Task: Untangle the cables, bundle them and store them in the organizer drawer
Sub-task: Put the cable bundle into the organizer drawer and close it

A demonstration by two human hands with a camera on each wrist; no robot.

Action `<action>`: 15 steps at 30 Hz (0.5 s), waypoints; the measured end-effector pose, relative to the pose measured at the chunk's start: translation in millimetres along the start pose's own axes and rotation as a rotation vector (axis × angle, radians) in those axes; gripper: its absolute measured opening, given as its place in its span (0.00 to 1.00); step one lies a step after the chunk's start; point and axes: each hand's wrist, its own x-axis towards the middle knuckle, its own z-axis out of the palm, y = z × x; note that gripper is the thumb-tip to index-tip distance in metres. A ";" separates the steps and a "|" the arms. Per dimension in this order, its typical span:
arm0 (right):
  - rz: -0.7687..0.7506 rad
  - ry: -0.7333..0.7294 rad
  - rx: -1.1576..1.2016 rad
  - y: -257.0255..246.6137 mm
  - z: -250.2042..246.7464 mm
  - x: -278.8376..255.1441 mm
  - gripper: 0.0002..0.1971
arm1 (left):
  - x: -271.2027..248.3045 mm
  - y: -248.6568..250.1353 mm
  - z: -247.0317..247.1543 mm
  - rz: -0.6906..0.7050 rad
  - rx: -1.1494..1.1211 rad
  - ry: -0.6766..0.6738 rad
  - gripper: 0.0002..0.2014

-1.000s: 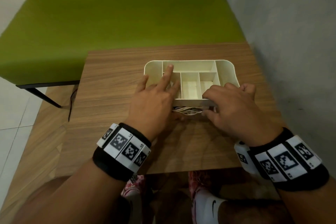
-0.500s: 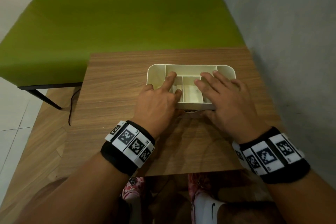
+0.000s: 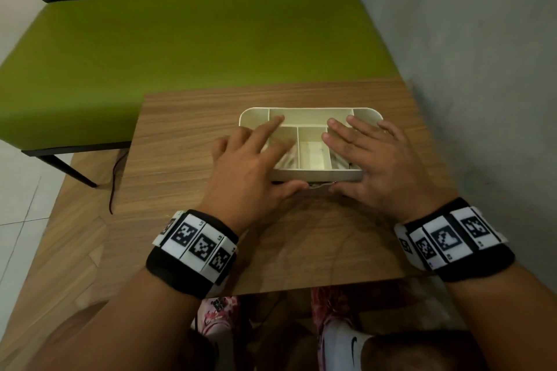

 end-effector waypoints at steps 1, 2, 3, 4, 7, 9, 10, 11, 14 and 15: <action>-0.002 0.004 0.006 0.3 0.2 0.0 0.45 | -1.2 0.4 -0.6 -0.031 0.010 0.007 0.40; -0.003 0.003 0.007 0.4 0.5 0.0 0.45 | -1.0 0.5 -0.7 -0.051 0.028 -0.003 0.45; -0.004 -0.004 0.003 0.3 1.0 0.1 0.44 | 0.2 0.1 0.6 -0.058 0.048 -0.033 0.48; -0.006 -0.012 -0.005 0.2 1.5 -0.2 0.44 | 1.9 -1.2 2.6 -0.049 0.067 -0.063 0.49; 0.002 -0.010 -0.021 1.3 2.8 0.1 0.43 | 6.3 -6.4 9.3 -0.007 0.095 -0.105 0.46; 0.008 -0.010 -0.017 1.2 4.1 0.6 0.44 | 7.7 -7.4 11.5 -0.009 0.089 -0.116 0.46; 0.012 -0.007 -0.017 0.7 4.6 0.9 0.43 | 8.0 -7.9 12.1 -0.013 0.082 -0.129 0.46; 0.018 -0.002 -0.019 -0.3 4.6 1.3 0.43 | 8.4 -8.5 11.5 -0.019 0.072 -0.144 0.46; 0.065 -0.010 -0.030 -5.2 3.7 3.0 0.42 | 6.0 -6.9 -0.6 -0.071 -0.004 -0.194 0.46; 0.102 -0.024 -0.036 -7.9 2.8 3.9 0.43 | 1.9 -5.2 -10.1 -0.104 -0.036 -0.205 0.47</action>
